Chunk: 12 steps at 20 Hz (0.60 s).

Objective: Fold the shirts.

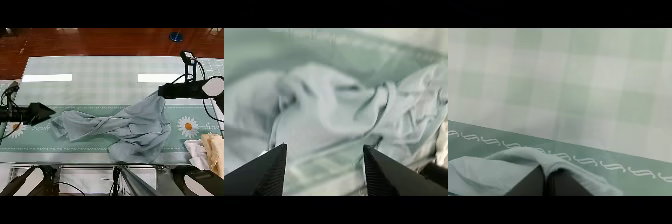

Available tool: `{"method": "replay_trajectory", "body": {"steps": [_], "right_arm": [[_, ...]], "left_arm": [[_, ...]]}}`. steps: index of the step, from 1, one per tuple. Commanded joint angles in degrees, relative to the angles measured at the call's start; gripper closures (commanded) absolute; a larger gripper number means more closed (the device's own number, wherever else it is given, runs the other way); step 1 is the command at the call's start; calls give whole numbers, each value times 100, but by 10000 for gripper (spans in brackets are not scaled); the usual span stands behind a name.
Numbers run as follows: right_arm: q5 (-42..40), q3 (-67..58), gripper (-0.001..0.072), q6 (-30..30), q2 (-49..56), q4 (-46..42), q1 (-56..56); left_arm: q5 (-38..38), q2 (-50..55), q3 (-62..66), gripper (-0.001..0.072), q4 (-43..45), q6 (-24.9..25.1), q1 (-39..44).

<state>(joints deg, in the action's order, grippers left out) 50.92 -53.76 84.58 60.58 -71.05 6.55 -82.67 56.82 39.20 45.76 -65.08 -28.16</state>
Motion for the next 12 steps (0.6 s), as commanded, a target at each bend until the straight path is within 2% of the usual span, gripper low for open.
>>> {"method": "replay_trajectory", "body": {"steps": [1, 3, 7, 12], "right_arm": [[2, 2, 690, -136, 2, -2, 7], [4, 2, 690, -151, 2, -2, 7], [20, 2, 690, -149, 2, 2, 7], [118, 2, 690, -149, 2, 2, 7]], "left_arm": [[-540, -341, -540, 98, 505, -455, 173], [-431, -382, -988, 98, 507, -466, 520], [321, -369, -1521, 98, 568, -577, 1086], [850, -297, -1534, 98, 1123, -686, 1097]]}}
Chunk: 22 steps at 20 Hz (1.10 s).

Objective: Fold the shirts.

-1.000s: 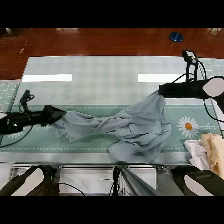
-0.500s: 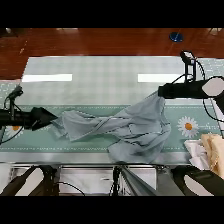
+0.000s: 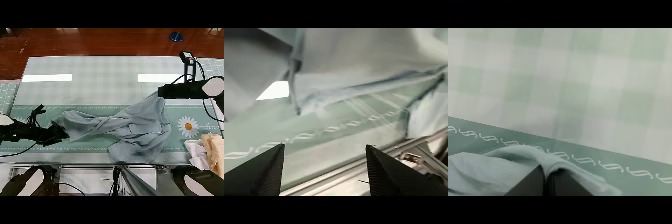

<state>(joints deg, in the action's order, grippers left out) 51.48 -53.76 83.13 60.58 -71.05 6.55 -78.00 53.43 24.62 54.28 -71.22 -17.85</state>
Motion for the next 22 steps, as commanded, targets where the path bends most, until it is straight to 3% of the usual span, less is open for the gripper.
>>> {"method": "replay_trajectory", "body": {"steps": [1, 10, 11, 12, 13, 14, 19, 22], "right_arm": [[83, 2, 690, -4, 2, 2, 7], [232, 2, 689, 0, 2, 4, 7], [271, 2, 690, 0, 2, 4, 7], [308, 2, 690, 0, 2, 4, 7], [348, 2, 690, 0, 2, 4, 7], [393, 2, 690, 0, 0, 4, 4], [404, 2, 690, 0, -251, -133, 4], [409, -4, 690, 0, -658, -225, 7]], "left_arm": [[522, 114, -76, 99, 251, -114, 81], [1768, 1862, -72, 113, -551, 136, 1001], [1814, 2015, -13, 235, -490, 17, 1099], [1867, 2061, 61, 437, -461, -81, 1106], [1915, 2068, 140, 590, -461, -155, 1106], [1886, 2061, 251, 664, -463, -149, 1104], [498, 1692, 1388, 688, -463, 129, 1095], [385, 822, 2350, 690, -588, -205, 1095]]}}
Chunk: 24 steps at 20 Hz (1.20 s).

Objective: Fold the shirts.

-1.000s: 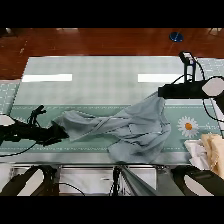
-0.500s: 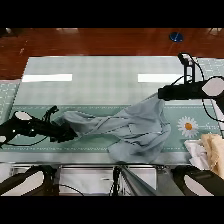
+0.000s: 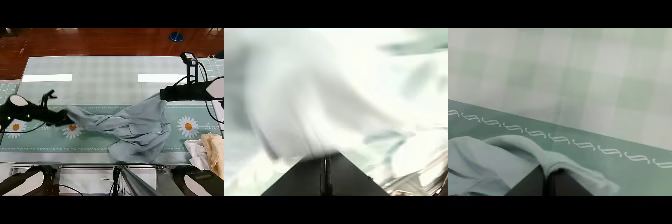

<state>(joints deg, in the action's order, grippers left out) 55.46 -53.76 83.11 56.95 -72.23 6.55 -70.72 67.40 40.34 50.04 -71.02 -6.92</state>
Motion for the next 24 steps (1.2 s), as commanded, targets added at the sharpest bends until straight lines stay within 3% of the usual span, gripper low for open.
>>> {"method": "replay_trajectory", "body": {"steps": [1, 7, 16, 20, 24], "right_arm": [[37, -44, 690, 2, -452, -144, 7], [44, -1132, 690, 4, -1318, -402, 7], [122, -4597, 690, 85, -1432, -1456, 4], [1207, -5654, 690, 212, -1432, -1733, 7], [2857, -5949, 690, 350, -1550, -1729, 7]], "left_arm": [[-343, -887, 1176, 691, -245, -358, 2], [-284, -1919, 3674, 691, -269, -949, -85], [44, -2031, 6975, 692, -103, -1318, -490], [-476, -2168, 7681, 692, 271, -1445, -656], [-1784, -2459, 7678, 692, 660, -1668, -656]]}}
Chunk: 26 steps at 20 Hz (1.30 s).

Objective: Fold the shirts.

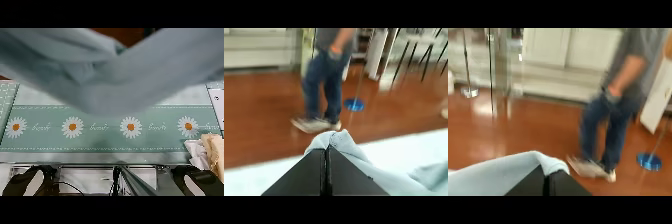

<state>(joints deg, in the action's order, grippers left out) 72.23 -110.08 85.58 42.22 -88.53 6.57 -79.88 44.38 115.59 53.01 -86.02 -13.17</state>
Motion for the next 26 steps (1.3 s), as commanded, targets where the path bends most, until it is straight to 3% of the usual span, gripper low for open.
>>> {"method": "replay_trajectory", "body": {"steps": [1, 4, 9, 11, 13, 16, 18, 21, 23, 26], "right_arm": [[1488, -317, 690, 107, -101, -98, 4], [2260, -317, 690, 332, -61, -35, 4], [3320, 59, 690, 431, 656, 955, 4], [3165, 782, 690, 247, 942, 881, 4], [2282, 1755, 690, 101, 1169, 688, 4], [426, 2935, 690, 52, 1703, 688, 4], [-673, 3123, 690, 7, 2240, 702, 4], [-2022, 3123, 690, 13, 2787, 979, 4], [-2629, 3123, 690, 17, 3036, 1298, 4], [-3147, 3123, 690, 17, 3377, 1541, 4]], "left_arm": [[-1196, -184, 151, 692, 511, -177, -31], [-2492, -184, -85, 692, 929, -223, -31], [-2559, -525, -2439, 692, 855, -125, -26], [-2391, -651, -3932, 692, 874, 149, -26], [-1580, -678, -5462, 692, 874, 313, -26], [544, -455, -7095, 691, 833, 798, -26], [1974, 24, -7521, 691, 833, 994, -28], [3388, 955, -7418, 691, 448, 997, -26], [3871, 1587, -7278, 691, -4, 997, -26], [3982, 2533, -7005, 691, -321, 997, -26]]}}
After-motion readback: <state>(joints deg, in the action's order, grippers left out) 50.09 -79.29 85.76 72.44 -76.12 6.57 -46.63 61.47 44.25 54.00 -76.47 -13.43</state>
